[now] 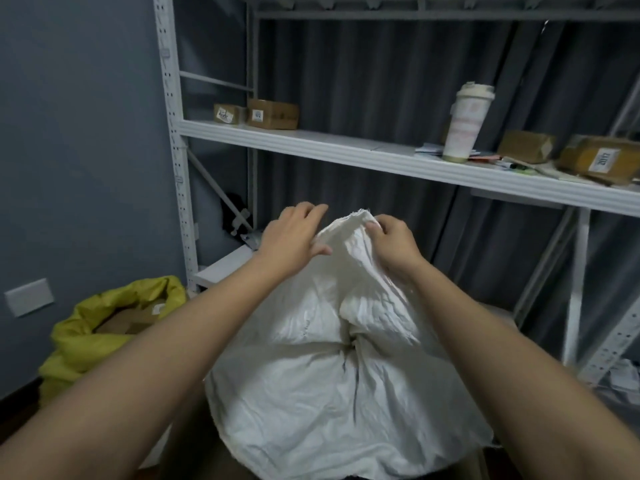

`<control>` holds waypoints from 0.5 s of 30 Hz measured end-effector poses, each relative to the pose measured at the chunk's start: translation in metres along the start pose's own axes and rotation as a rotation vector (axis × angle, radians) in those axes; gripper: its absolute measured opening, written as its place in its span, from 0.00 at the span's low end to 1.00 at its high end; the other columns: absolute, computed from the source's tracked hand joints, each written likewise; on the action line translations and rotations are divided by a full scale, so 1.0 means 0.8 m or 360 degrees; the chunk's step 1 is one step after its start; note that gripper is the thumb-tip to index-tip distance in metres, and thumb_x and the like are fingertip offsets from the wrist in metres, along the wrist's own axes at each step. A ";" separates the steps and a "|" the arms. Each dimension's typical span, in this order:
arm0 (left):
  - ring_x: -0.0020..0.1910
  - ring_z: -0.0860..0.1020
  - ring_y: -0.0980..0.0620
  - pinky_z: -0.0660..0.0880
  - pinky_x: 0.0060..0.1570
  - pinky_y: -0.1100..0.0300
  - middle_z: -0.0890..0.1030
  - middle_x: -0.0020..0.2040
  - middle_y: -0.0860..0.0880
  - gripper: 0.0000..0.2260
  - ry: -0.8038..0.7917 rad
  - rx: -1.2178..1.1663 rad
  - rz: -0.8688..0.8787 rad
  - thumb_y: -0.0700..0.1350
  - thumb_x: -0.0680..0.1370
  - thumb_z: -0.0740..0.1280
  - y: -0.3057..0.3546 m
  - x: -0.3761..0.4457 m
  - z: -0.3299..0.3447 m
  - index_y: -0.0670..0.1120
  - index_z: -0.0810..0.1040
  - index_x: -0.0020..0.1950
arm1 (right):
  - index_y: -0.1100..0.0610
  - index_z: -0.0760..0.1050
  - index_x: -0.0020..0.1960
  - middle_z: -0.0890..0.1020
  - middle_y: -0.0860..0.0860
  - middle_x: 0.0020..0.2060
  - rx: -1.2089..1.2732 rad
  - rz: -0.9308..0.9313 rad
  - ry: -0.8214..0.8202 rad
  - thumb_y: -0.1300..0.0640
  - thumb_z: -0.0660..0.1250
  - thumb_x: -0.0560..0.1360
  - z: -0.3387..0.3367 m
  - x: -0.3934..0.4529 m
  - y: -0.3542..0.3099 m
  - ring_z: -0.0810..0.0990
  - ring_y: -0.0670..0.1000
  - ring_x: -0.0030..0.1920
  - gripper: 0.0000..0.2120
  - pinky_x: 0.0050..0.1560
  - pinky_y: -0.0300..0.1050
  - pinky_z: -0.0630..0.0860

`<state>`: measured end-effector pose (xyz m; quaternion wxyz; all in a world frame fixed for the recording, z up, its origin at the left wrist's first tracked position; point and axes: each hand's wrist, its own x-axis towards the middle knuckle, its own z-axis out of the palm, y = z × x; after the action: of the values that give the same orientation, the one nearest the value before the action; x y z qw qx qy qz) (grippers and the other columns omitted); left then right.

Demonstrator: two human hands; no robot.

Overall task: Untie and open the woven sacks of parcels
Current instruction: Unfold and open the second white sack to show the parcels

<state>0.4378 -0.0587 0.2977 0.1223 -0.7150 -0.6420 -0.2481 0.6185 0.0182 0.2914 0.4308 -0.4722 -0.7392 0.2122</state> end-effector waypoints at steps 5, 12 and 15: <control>0.74 0.57 0.43 0.62 0.70 0.47 0.56 0.76 0.44 0.49 -0.0259 -0.0379 -0.0546 0.64 0.68 0.71 -0.062 -0.075 0.025 0.47 0.47 0.78 | 0.58 0.77 0.47 0.78 0.50 0.37 0.0435 0.0266 -0.0002 0.53 0.59 0.81 0.055 0.021 -0.010 0.76 0.49 0.38 0.12 0.39 0.43 0.72; 0.41 0.77 0.48 0.73 0.42 0.56 0.79 0.50 0.40 0.21 -0.0983 -0.0461 -0.0937 0.53 0.79 0.64 -0.115 -0.155 0.040 0.36 0.74 0.60 | 0.57 0.72 0.49 0.75 0.49 0.39 0.0423 0.0225 0.0128 0.52 0.55 0.82 0.123 0.026 -0.043 0.74 0.49 0.40 0.11 0.41 0.41 0.68; 0.34 0.75 0.48 0.70 0.36 0.57 0.76 0.36 0.44 0.15 -0.0608 -0.0748 -0.0992 0.53 0.78 0.65 -0.116 -0.126 0.023 0.41 0.77 0.42 | 0.56 0.69 0.61 0.77 0.49 0.49 0.0355 0.0158 -0.0498 0.48 0.57 0.80 0.123 0.025 -0.067 0.76 0.48 0.46 0.15 0.41 0.40 0.71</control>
<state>0.3451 -0.1226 0.2166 -0.2455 -0.5285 -0.7644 -0.2759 0.5049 0.0205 0.2855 0.3492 -0.4187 -0.7449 0.3845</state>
